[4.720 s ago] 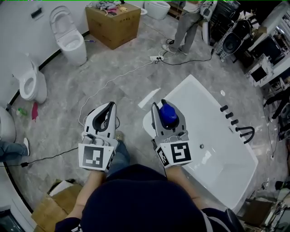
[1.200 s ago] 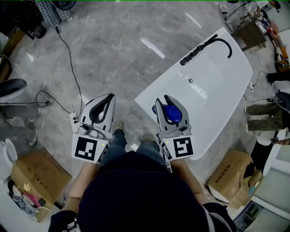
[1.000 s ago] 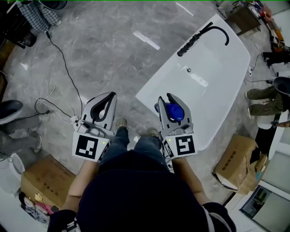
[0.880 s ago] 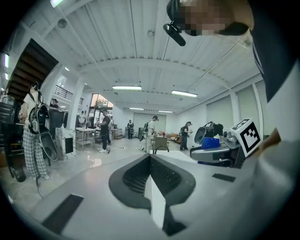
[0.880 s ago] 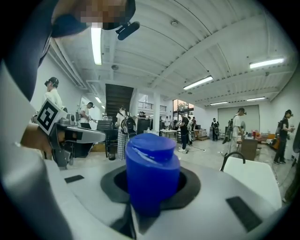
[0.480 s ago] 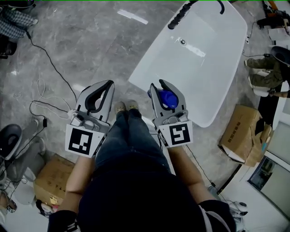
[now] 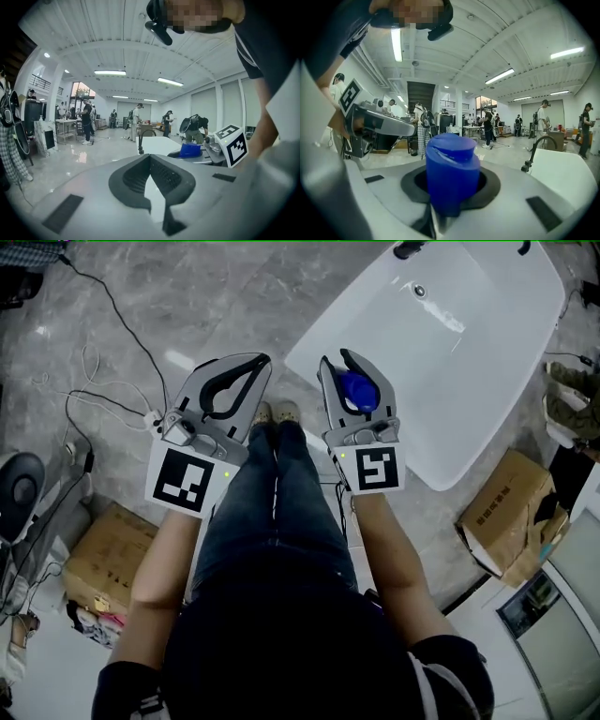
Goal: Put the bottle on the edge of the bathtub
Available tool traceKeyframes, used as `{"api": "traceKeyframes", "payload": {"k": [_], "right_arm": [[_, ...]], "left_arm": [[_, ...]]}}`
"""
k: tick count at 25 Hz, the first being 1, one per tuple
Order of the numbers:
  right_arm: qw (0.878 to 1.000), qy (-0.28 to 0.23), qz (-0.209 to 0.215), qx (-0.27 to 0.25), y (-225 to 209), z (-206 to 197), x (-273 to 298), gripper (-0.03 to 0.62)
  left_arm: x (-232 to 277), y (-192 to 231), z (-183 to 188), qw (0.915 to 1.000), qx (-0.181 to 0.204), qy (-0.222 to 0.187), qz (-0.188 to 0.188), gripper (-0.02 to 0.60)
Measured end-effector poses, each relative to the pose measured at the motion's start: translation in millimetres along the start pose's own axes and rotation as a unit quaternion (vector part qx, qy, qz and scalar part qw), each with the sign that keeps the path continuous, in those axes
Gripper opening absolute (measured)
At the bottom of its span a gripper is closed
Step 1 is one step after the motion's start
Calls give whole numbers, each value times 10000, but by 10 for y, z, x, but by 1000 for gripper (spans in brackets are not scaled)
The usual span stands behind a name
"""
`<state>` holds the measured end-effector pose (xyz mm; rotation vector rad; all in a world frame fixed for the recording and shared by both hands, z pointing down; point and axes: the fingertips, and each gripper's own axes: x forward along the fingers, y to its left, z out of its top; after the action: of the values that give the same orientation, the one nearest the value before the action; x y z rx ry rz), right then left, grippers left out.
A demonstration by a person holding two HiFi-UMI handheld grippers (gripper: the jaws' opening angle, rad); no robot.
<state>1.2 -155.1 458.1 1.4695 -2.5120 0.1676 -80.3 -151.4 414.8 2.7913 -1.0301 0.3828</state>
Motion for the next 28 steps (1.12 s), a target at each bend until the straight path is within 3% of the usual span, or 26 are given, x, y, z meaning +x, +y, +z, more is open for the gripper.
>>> {"api": "traceKeyframes", "payload": {"k": [11, 17, 28], "right_arm": [[9979, 264, 429, -406, 50, -830, 584, 112], [9963, 394, 591, -482, 121, -1123, 803, 112], [9959, 641, 630, -141, 205, -1366, 900, 114]], "left_arm": [[243, 40, -590, 9990, -330, 294, 60, 23], [276, 50, -816, 9983, -293, 498, -4, 23], [187, 57, -895, 9976, -421, 539, 68, 23]]}}
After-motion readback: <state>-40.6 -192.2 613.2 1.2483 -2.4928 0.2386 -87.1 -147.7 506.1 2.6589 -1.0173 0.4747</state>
